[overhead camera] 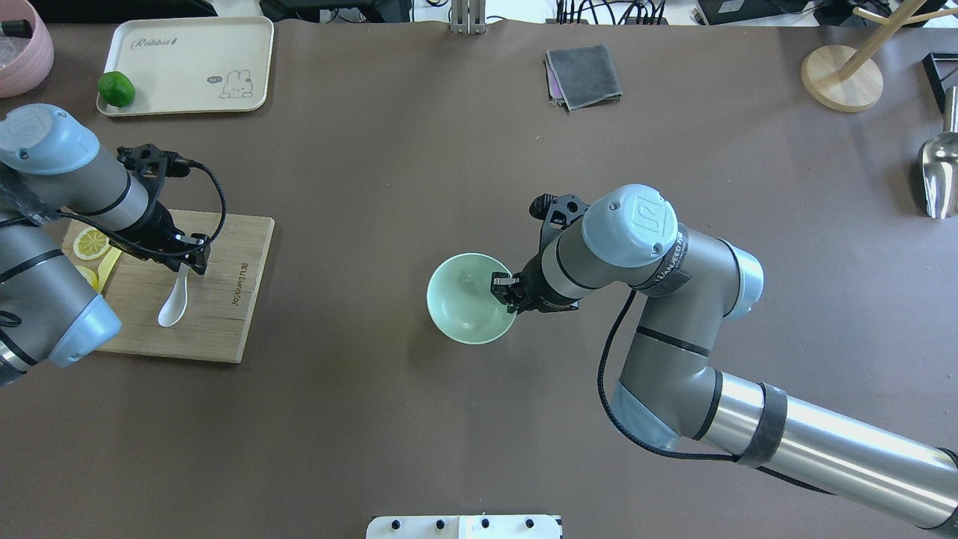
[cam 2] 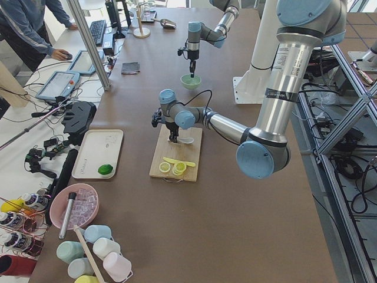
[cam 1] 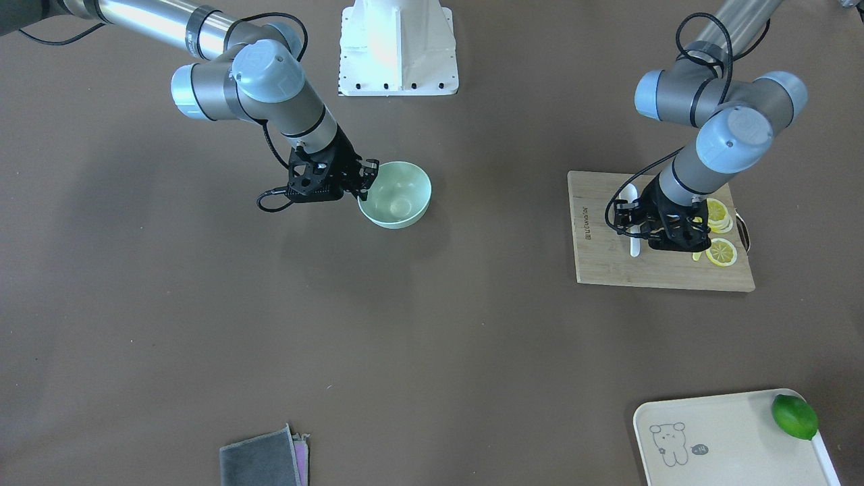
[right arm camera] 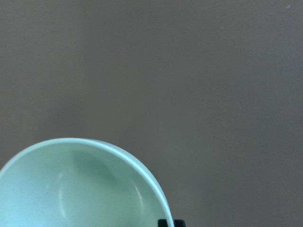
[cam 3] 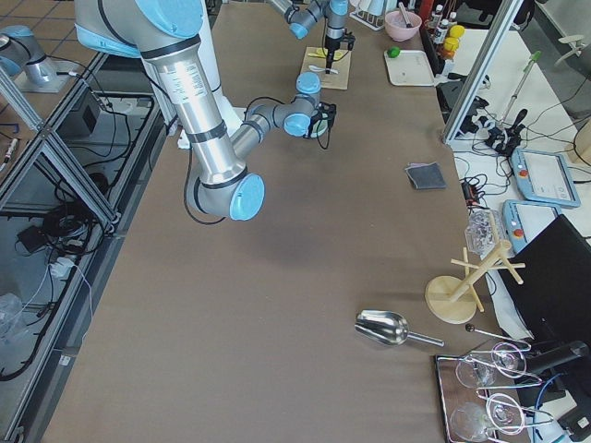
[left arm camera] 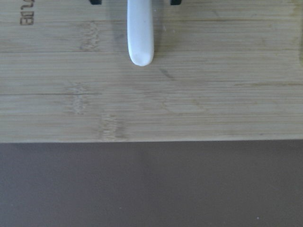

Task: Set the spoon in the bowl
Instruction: 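Grasp the spoon handle with left gripper while right gripper drags bowl closer, then carry the spoon over the bowl with left gripper while right gripper withdraws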

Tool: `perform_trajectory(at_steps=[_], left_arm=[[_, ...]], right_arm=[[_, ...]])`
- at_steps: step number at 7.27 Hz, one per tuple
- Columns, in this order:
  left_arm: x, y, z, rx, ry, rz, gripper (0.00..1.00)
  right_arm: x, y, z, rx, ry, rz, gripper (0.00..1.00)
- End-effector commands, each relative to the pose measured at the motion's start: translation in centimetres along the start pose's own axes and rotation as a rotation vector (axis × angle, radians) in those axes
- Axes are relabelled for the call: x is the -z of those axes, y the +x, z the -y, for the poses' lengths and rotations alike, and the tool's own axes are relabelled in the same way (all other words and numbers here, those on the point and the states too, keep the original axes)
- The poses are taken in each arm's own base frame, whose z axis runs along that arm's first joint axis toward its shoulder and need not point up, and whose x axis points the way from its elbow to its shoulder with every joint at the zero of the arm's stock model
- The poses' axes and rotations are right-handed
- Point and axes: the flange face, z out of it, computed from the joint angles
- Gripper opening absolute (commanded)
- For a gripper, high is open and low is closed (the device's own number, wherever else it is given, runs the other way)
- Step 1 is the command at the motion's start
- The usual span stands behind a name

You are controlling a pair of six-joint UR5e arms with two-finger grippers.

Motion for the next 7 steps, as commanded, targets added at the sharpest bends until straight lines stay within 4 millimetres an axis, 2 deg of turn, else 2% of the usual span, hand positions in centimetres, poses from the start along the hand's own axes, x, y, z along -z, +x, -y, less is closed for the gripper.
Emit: perform_trajectory(at_steps=[1, 2, 3, 4, 5, 6, 7], left_arm=[[0.7, 0.8, 0.1, -0.009, 0.011, -0.008, 0.0], [0.9, 1.0, 0.1, -0.01, 0.013, -0.01, 0.0], [3.0, 3.2, 0.2, -0.033, 0.039, -0.043, 0.0], [6.2, 7.2, 1.0, 0.002, 0.069, -0.089, 0.0], [8.7, 13.7, 1.9, 0.068, 0.092, -0.159, 0.0], [8.2, 21.8, 0.1, 0.092, 0.054, -0.218, 0.0], [9.1, 27.0, 0.6, 0.109, 0.084, -0.24, 0.0]], right_arm=[[0.4, -0.2, -0.1, 0.005, 0.004, 0.01, 1.0], [1.4, -0.1, 0.7, 0.003, 0.015, 0.021, 1.0], [3.5, 1.1, 2.8, -0.007, 0.03, 0.026, 1.0], [5.4, 4.9, 5.5, -0.04, 0.022, 0.014, 1.0], [7.0, 9.1, 7.3, -0.008, 0.018, -0.007, 1.0], [8.9, 13.2, 9.2, 0.032, 0.02, -0.029, 1.0], [10.5, 17.5, 10.9, 0.057, 0.015, -0.05, 1.0]])
